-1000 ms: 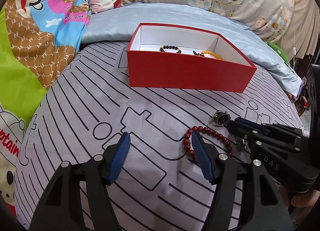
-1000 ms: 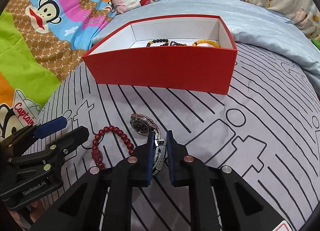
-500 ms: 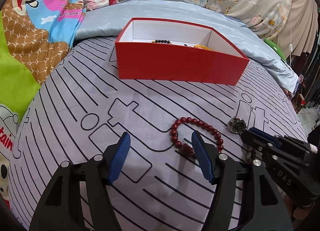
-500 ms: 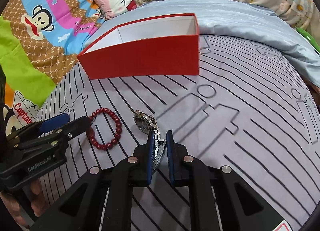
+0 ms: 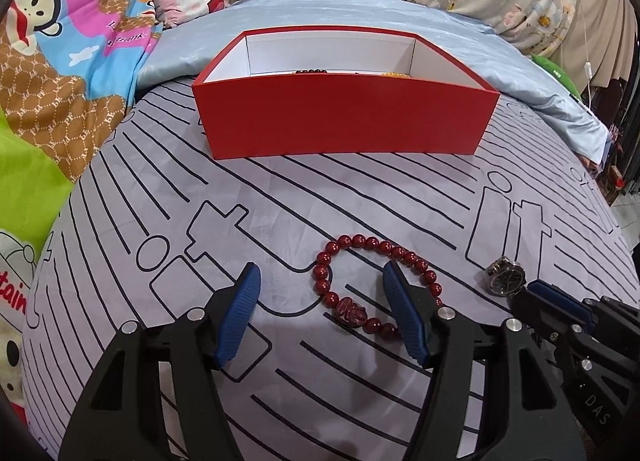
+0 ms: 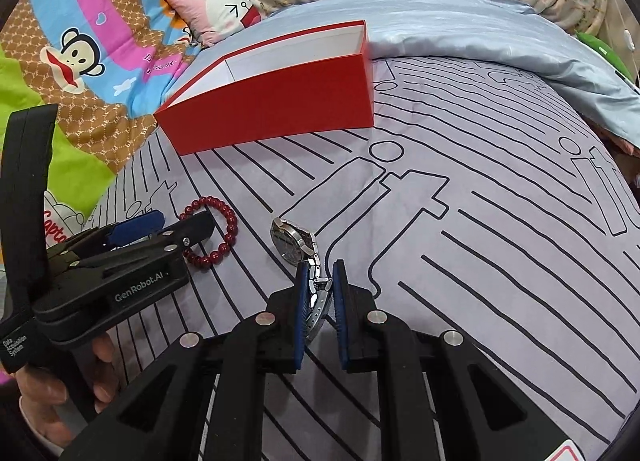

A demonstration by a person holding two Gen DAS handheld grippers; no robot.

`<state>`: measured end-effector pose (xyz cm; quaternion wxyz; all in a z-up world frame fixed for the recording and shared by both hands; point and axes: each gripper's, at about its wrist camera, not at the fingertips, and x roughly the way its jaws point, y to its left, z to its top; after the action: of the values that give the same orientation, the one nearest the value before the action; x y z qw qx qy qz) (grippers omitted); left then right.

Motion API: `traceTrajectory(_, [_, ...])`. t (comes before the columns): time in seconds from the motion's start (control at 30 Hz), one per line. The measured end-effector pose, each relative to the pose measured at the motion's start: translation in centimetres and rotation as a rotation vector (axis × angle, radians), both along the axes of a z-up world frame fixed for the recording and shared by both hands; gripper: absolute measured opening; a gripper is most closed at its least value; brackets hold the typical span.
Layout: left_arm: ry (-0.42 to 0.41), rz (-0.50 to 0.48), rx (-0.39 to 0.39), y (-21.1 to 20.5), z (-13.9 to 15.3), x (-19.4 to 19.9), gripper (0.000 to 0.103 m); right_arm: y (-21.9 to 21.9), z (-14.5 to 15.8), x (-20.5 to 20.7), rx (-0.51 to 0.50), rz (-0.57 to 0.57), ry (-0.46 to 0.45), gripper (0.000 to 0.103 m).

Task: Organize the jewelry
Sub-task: 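Grasp the silver watch band with the right tool while the left tool grasps the red bead bracelet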

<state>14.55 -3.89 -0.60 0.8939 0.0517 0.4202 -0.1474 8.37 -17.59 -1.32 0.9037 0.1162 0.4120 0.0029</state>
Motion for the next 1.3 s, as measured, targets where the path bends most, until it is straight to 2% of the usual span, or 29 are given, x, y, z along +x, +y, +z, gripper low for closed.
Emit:
traceTrajectory(0.3, [-0.002, 0.002, 0.013, 0.0, 0.0, 0.0, 0.060, -0.2, 0.0, -0.1, 0.012, -0.001, -0.001, 0.012])
traceTrajectory(0.5, [-0.003, 0.013, 0.001, 0.2, 0.1, 0.0, 0.052, -0.1, 0.0, 0.0, 0.011, -0.001, -0.001, 0.012])
traceTrajectory(0.6, [-0.005, 0.020, -0.023, 0.7, 0.2, -0.1, 0.035, -0.1, 0.0, 0.0, 0.011, -0.001, -0.001, 0.012])
traceTrajectory(0.67, [-0.001, 0.014, -0.049, 1.1, 0.3, -0.2, 0.013, -0.1, 0.0, -0.1, 0.008, -0.003, -0.001, 0.012])
traceTrajectory(0.73, [0.003, 0.011, -0.058, 1.3, 0.3, -0.4, 0.007, 0.0, 0.0, -0.2, 0.000, -0.009, -0.001, 0.012])
traceTrajectory(0.97, [0.009, 0.007, -0.042, 1.5, 0.3, -2.7, 0.007, 0.2, -0.1, -1.8, 0.009, -0.023, -0.001, 0.012])
traceTrajectory(1.13, [0.043, 0.018, -0.058, 2.4, 0.7, -4.5, 0.007, 0.6, -0.1, -3.9, 0.021, -0.016, 0.009, 0.011])
traceTrajectory(1.3, [0.051, 0.020, -0.074, 3.5, 2.0, -5.9, 0.007, 0.0, 0.3, -5.2, 0.086, -0.018, 0.043, 0.011])
